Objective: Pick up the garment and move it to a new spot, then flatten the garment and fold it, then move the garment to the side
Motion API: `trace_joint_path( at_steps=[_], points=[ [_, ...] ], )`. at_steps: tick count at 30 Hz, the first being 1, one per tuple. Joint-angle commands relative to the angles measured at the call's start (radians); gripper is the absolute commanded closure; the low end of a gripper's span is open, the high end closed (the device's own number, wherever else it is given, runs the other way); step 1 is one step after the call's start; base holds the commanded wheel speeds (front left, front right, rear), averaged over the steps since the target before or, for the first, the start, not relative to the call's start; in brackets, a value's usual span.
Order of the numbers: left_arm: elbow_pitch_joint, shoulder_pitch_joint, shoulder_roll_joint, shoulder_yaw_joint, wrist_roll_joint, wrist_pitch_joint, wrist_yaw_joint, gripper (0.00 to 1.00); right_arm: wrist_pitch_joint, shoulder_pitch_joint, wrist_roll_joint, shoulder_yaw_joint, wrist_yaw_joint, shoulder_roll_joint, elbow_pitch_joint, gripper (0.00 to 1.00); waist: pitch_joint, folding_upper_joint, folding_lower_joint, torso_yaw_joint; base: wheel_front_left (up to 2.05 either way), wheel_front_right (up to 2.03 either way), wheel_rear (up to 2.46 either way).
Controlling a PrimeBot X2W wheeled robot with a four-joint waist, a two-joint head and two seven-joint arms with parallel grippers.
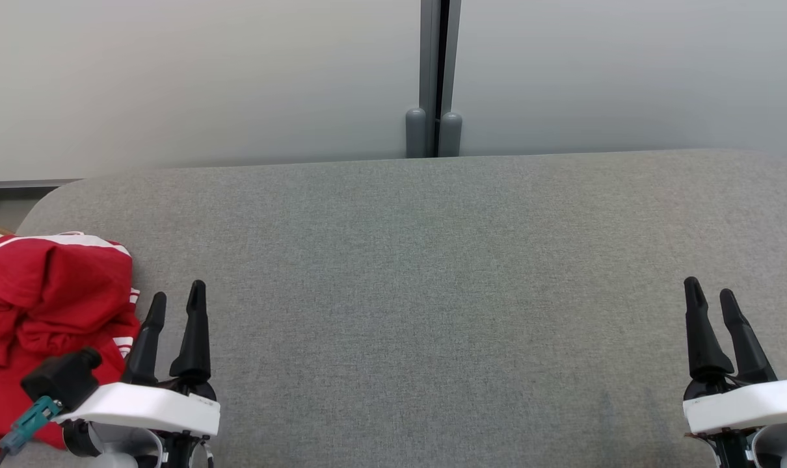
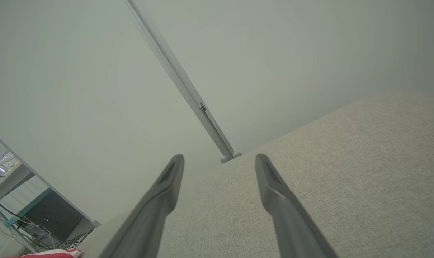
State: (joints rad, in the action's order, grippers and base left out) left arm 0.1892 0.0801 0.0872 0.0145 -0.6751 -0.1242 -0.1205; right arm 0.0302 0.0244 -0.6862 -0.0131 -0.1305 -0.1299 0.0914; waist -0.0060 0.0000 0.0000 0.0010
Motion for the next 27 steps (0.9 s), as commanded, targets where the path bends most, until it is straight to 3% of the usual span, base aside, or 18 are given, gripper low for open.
trace_joint_path(
  at_steps=[1,27],
  points=[
    [-0.005,0.002,0.009,0.002,0.035,-0.011,0.002,0.00,0.009,0.004,0.030,0.005,0.000,-0.009,-0.005,0.00,-0.001,0.0000,0.0000,0.000,0.00,0.00,0.00],
    [0.050,-0.013,0.011,0.008,0.309,-0.074,0.016,0.00,0.071,-0.017,0.253,0.040,0.000,-0.027,0.041,0.00,-0.001,0.0000,0.0000,0.004,0.00,0.00,0.00]
  ],
)
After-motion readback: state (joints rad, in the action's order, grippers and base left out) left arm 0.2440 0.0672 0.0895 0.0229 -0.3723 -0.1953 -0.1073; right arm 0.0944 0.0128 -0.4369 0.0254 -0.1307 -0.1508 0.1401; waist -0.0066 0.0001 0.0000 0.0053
